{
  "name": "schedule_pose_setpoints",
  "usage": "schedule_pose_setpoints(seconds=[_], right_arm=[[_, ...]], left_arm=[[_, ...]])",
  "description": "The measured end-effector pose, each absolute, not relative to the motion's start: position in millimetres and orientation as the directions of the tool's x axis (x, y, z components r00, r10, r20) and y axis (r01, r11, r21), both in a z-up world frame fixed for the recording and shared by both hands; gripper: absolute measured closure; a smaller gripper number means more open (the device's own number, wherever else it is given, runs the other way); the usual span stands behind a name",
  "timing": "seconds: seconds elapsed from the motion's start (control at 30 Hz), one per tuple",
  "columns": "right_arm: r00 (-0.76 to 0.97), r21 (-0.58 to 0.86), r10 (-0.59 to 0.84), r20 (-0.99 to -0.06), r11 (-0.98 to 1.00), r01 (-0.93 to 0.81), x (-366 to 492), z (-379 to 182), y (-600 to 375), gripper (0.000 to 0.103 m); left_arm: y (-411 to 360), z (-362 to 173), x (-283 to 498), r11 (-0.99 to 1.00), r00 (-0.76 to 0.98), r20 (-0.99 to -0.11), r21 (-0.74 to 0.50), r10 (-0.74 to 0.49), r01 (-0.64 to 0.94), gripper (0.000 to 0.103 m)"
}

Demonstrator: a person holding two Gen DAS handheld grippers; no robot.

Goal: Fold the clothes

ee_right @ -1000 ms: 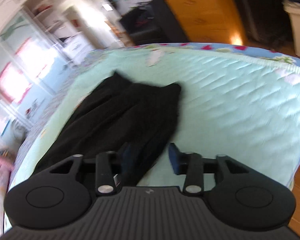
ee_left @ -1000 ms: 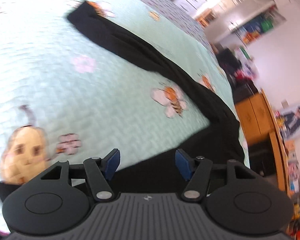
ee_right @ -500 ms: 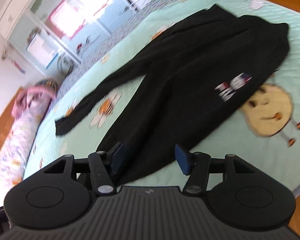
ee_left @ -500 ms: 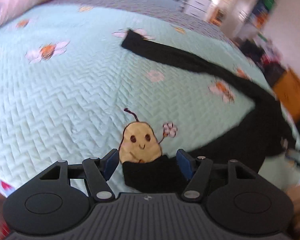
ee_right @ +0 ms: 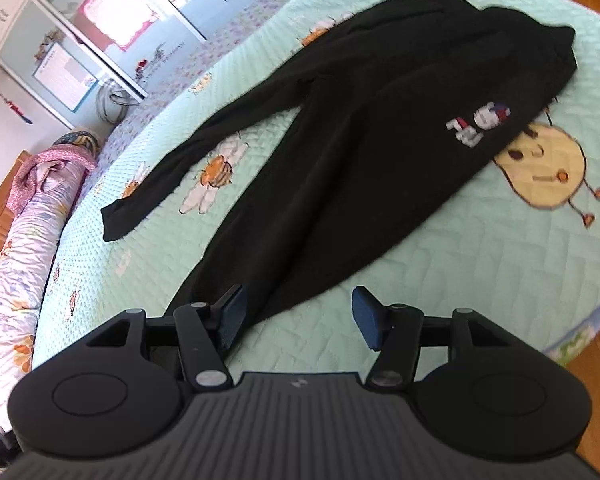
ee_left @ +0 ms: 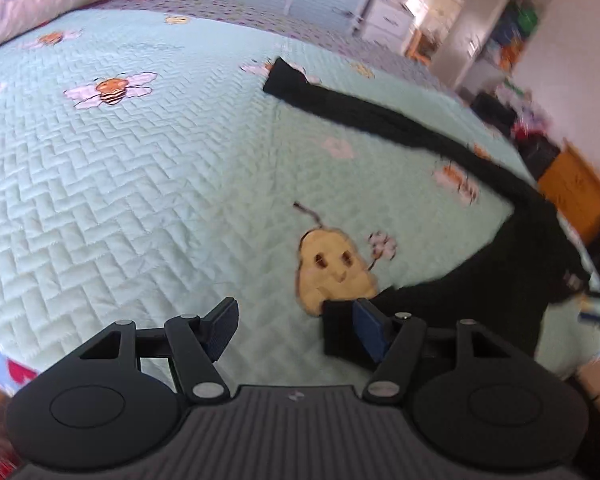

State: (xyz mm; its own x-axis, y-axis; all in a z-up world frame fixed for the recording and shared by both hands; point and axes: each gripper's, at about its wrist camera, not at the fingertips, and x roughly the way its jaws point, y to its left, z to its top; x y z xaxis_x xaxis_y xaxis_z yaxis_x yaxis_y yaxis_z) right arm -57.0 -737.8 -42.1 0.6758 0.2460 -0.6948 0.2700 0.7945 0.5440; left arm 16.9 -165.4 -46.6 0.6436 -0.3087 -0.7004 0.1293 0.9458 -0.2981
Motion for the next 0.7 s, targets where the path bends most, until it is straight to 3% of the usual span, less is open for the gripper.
schedule_pose_setpoints(seconds=[0.23, 0.7], right_arm=[[0.643, 0.531, 0.250, -0.723, 0.798, 0.286, -52, -42, -722, 0.042], [0.593, 0.510, 0.263, -0.761, 0.808, 0.296, -44, -44, -701, 0.036]], left_arm=[[-174, -59, 34, 0.916, 0.599, -0.693, -0.288, -0.400, 0.278, 0.037], [-176, -62, 29, 0.799, 0.521, -0.606, -0.469, -0.602, 0.377, 0.037]])
